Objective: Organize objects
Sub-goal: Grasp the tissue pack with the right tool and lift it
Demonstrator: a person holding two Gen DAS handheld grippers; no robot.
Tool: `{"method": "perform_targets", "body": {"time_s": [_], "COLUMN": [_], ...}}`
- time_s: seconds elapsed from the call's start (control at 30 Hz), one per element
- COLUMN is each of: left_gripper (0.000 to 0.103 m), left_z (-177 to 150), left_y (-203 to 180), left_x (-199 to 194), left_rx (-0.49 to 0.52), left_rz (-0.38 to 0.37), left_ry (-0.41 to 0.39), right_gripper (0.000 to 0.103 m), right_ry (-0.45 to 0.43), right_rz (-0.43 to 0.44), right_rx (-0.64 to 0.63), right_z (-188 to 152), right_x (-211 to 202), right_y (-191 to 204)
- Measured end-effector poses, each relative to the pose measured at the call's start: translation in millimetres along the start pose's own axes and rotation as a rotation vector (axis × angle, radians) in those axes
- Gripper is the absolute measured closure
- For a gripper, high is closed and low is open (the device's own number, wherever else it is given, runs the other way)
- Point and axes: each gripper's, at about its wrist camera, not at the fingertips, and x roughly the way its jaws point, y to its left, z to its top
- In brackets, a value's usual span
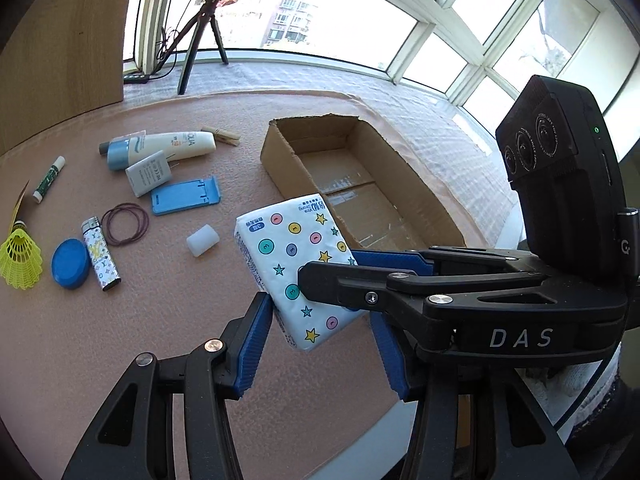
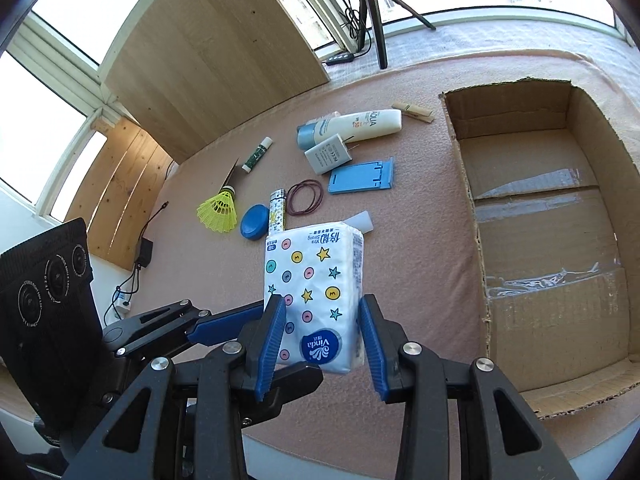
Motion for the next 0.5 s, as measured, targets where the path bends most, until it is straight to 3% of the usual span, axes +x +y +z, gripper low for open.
{"method": "perform_targets", "body": {"time_s": [0.3, 0.5], "left_gripper": [0.049, 0.049], "left_z": [26.9, 35.6], "left_y": [-67.4, -91.7], "left_x": [32.9, 59.8], "left_rx": [0.092, 0.117], "left_rz": [-0.059, -0.069], "left_ry": [0.0, 0.011], "right_gripper": [0.068, 0.068], "right_ry": [-0.098, -0.117], "right_rz": [-0.079, -0.125], "right_rx": [0.059, 0.088], "right_z": [-0.8, 1.4], "right_x": [-56.2, -70.0], "right_y": [-46.7, -75.8]}}
